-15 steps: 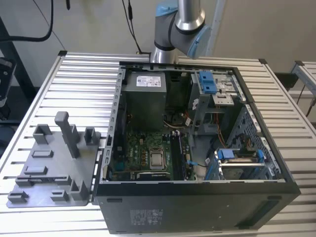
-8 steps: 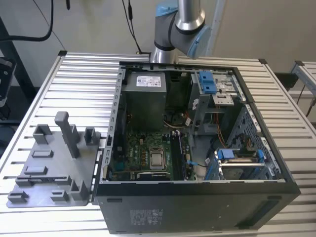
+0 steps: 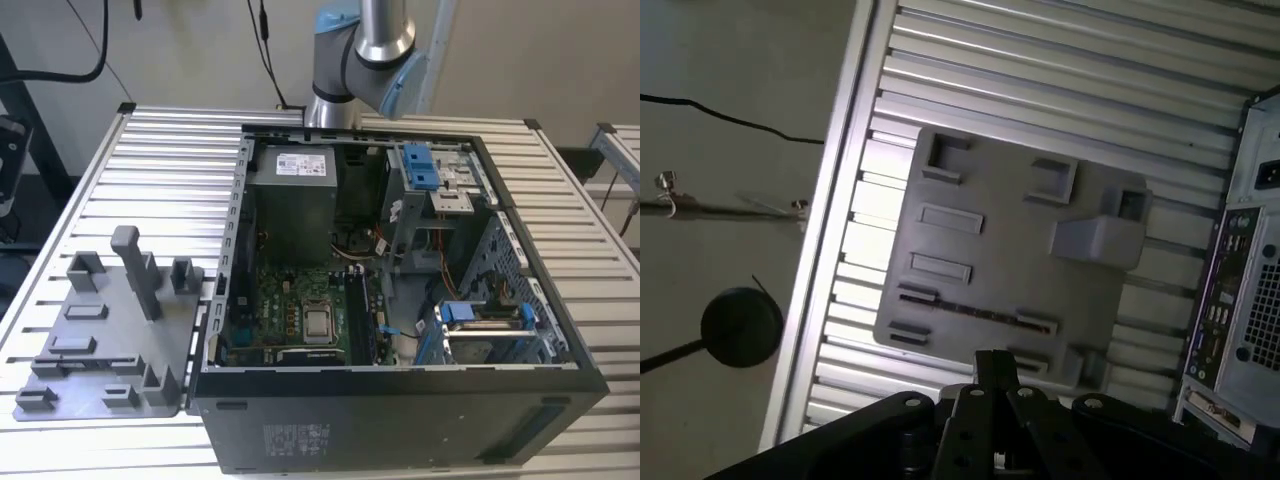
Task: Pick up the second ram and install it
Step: 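Pick up the second ram and move it above second insertion slot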
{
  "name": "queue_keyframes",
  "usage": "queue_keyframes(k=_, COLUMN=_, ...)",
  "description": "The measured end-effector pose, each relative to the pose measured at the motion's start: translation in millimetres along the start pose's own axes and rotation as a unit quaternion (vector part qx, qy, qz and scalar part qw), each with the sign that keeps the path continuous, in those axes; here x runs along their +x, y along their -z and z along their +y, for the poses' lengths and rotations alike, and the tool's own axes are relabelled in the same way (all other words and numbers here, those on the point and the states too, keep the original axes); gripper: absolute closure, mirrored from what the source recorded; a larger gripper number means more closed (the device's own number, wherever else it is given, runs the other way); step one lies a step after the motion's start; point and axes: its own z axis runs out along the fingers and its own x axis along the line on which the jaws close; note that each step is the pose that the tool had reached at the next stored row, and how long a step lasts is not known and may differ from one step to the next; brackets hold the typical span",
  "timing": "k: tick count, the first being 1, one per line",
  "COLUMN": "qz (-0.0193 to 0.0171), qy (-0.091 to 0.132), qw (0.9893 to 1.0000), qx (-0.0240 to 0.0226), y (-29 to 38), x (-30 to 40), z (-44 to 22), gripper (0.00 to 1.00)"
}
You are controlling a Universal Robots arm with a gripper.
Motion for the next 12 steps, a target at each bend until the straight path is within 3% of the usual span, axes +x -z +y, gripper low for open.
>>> queue_keyframes(k=5, qz=0.0017, qy=0.025, qw=0.9997, qx=0.0014, y=0.2, x=0.0, z=0.0, gripper=0.89)
queue_keyframes(k=12, qz=0.0045, qy=0.058, qw=0.9983, qx=0.0021, y=0.0, x=-0.2, z=-0.1, gripper=0.89)
